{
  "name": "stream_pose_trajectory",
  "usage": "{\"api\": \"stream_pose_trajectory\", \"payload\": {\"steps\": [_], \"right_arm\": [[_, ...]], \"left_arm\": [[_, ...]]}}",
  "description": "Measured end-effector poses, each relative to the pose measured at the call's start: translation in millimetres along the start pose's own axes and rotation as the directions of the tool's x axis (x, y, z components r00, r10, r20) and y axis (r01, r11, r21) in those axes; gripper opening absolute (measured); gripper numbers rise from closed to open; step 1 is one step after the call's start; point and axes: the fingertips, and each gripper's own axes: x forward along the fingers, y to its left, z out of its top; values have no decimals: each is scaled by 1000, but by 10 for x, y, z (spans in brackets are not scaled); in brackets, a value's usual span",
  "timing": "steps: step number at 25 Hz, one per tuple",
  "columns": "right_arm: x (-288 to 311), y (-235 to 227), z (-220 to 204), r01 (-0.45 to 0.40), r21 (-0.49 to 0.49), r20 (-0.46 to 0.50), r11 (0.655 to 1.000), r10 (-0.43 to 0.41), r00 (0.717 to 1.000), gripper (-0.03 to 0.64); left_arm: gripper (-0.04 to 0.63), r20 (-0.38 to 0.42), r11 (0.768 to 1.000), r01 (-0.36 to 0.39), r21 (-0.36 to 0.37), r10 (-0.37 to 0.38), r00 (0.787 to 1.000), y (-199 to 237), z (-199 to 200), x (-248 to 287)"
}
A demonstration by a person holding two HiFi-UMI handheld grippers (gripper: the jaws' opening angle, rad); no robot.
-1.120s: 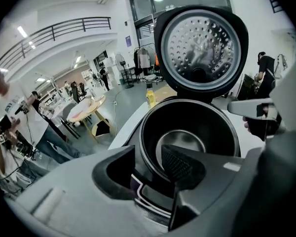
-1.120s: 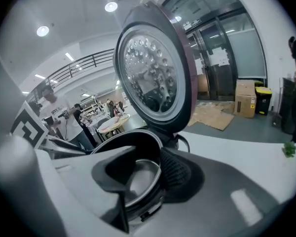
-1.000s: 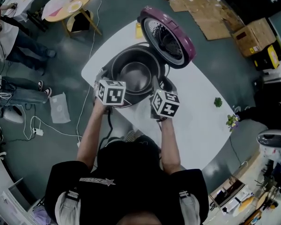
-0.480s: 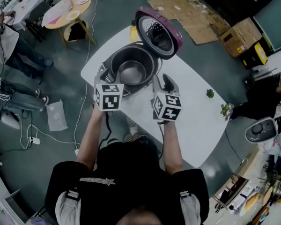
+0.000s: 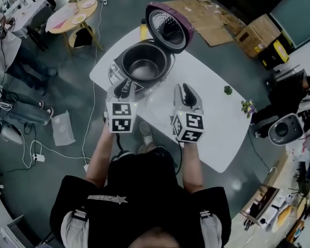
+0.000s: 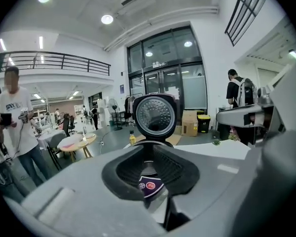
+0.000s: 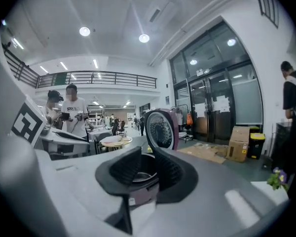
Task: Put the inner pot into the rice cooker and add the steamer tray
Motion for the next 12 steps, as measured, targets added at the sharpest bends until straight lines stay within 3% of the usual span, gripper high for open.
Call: {"api": "stream_pose_trajectory", "payload": {"steps": [6,12], "right_arm": [[-431,42,-178,50,-17,17,999,-50,999,13],[-671,48,-368,82,-2,-9,997,-83,997,6]], "left_arm": [[15,28,1000,17,-6,-17,999,-147,-157,-280],[11,44,998,55,-18,-54,998,-245,-228,-393]]}}
